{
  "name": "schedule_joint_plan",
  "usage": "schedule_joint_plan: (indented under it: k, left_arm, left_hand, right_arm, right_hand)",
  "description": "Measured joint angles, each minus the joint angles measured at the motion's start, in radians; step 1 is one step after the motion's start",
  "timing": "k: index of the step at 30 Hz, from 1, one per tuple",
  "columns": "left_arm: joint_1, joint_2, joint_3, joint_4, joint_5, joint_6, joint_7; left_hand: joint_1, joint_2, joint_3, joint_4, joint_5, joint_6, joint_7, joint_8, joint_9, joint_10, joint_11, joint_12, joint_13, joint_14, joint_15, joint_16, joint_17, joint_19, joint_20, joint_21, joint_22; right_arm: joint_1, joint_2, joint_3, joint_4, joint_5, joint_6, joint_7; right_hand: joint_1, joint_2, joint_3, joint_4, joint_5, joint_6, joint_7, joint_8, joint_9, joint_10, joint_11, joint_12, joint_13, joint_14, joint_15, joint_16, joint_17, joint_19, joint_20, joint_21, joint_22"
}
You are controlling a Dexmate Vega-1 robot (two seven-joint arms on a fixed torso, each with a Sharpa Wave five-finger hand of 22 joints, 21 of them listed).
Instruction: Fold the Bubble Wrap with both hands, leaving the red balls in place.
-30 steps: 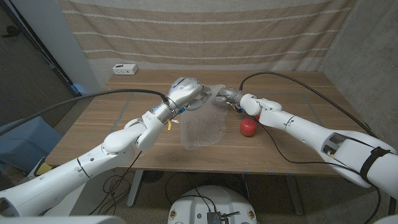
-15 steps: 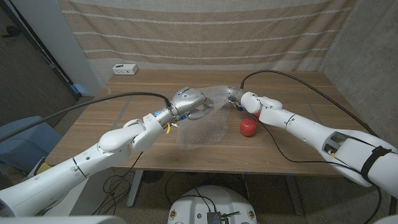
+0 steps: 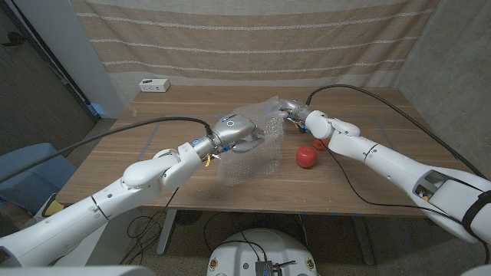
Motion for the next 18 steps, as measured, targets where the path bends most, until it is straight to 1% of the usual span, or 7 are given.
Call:
schedule_joint_plan:
  k: [3, 4, 8, 11, 12, 14, 18]
  left_arm:
    - [0.000, -0.004, 0.000, 0.005, 0.000, 0.000, 0.000]
    - [-0.001, -0.006, 0.000, 0.007, -0.004, -0.013, -0.007]
    - [-0.004, -0.010, 0.002, 0.012, -0.005, -0.022, -0.015]
    - [-0.005, -0.012, 0.003, 0.013, -0.005, -0.022, -0.015]
    - [-0.005, -0.013, 0.003, 0.013, -0.007, -0.028, -0.028]
    - [-0.005, -0.014, 0.004, 0.013, -0.007, -0.029, -0.031]
    - [-0.005, -0.017, 0.006, 0.013, -0.006, -0.030, -0.040]
  left_hand:
    - [0.000, 0.000, 0.000, 0.000, 0.000, 0.001, 0.001, -0.001, -0.002, 0.000, 0.000, 0.000, 0.000, 0.000, 0.000, 0.000, -0.001, 0.000, 0.000, 0.004, 0.000]
    - [0.000, 0.000, 0.000, 0.000, 0.000, 0.001, 0.001, -0.001, -0.002, 0.000, 0.000, 0.000, 0.000, 0.000, 0.000, 0.000, -0.004, 0.000, 0.000, 0.007, 0.000]
    - [0.000, 0.000, -0.004, -0.004, 0.000, 0.003, 0.002, -0.004, -0.002, -0.005, 0.005, -0.008, 0.000, -0.007, 0.007, 0.000, -0.005, -0.003, 0.003, 0.008, 0.000]
    - [0.000, 0.000, -0.004, -0.004, 0.000, 0.005, 0.001, -0.007, -0.004, -0.005, 0.005, -0.008, 0.000, -0.009, 0.005, -0.004, -0.009, -0.008, 0.003, 0.008, 0.000]
    - [0.000, 0.000, -0.004, -0.004, 0.000, 0.005, 0.001, -0.008, -0.004, -0.005, 0.005, -0.009, 0.000, -0.009, 0.005, -0.004, -0.010, -0.010, 0.002, 0.008, 0.000]
    - [0.000, 0.000, -0.004, -0.004, 0.000, 0.005, 0.001, -0.008, -0.005, -0.005, 0.005, -0.015, 0.000, -0.014, 0.011, -0.004, -0.014, -0.015, 0.004, 0.008, -0.001]
    - [0.000, 0.000, -0.004, -0.004, 0.000, 0.005, 0.001, -0.008, -0.006, -0.011, 0.008, -0.015, 0.000, -0.020, 0.009, -0.004, -0.016, -0.015, 0.004, 0.008, -0.005]
  right_arm:
    - [0.000, 0.000, 0.000, 0.000, -0.005, -0.021, -0.024]
    - [-0.038, -0.030, 0.035, -0.068, -0.007, -0.031, -0.035]
    - [-0.071, -0.053, 0.069, -0.118, -0.013, -0.067, -0.080]
    - [-0.086, -0.062, 0.083, -0.138, -0.017, -0.089, -0.108]
    - [-0.119, -0.077, 0.114, -0.177, -0.018, -0.099, -0.129]
    - [-0.131, -0.081, 0.124, -0.188, -0.020, -0.109, -0.155]
    - [-0.169, -0.092, 0.157, -0.220, -0.024, -0.122, -0.201]
  right_hand:
    - [0.000, 0.000, 0.001, -0.001, 0.000, 0.000, 0.000, 0.000, 0.000, 0.000, 0.000, 0.000, 0.000, 0.000, 0.000, 0.000, 0.000, 0.003, -0.003, 0.000, 0.000]
    - [0.001, -0.001, 0.001, -0.001, 0.000, 0.000, 0.000, 0.000, 0.000, 0.000, 0.000, 0.000, 0.000, 0.000, 0.000, 0.000, 0.000, 0.004, -0.004, 0.000, 0.000]
    - [0.010, -0.001, 0.011, 0.002, 0.000, -0.038, -0.010, -0.009, 0.000, -0.041, -0.003, -0.012, 0.001, -0.027, 0.004, -0.011, 0.005, -0.011, 0.000, -0.004, 0.001]
    - [-0.051, -0.032, -0.025, 0.038, 0.000, -0.126, -0.031, -0.016, 0.000, -0.119, -0.003, -0.016, 0.004, -0.098, 0.019, -0.014, 0.012, -0.075, 0.013, -0.017, 0.003]
    - [-0.072, -0.041, -0.039, 0.043, 0.000, -0.152, -0.039, -0.016, 0.000, -0.144, -0.004, -0.016, 0.004, -0.117, 0.024, -0.014, 0.014, -0.091, 0.018, -0.020, 0.003]
    - [-0.108, -0.057, -0.063, 0.055, 0.004, -0.199, -0.050, -0.016, 0.000, -0.190, -0.009, -0.023, 0.004, -0.153, 0.027, -0.015, 0.017, -0.120, 0.025, -0.021, 0.003]
    - [-0.128, -0.062, -0.076, 0.065, 0.011, -0.231, -0.059, -0.016, 0.005, -0.228, -0.016, -0.023, 0.004, -0.197, 0.030, -0.018, 0.015, -0.168, 0.030, -0.025, 0.003]
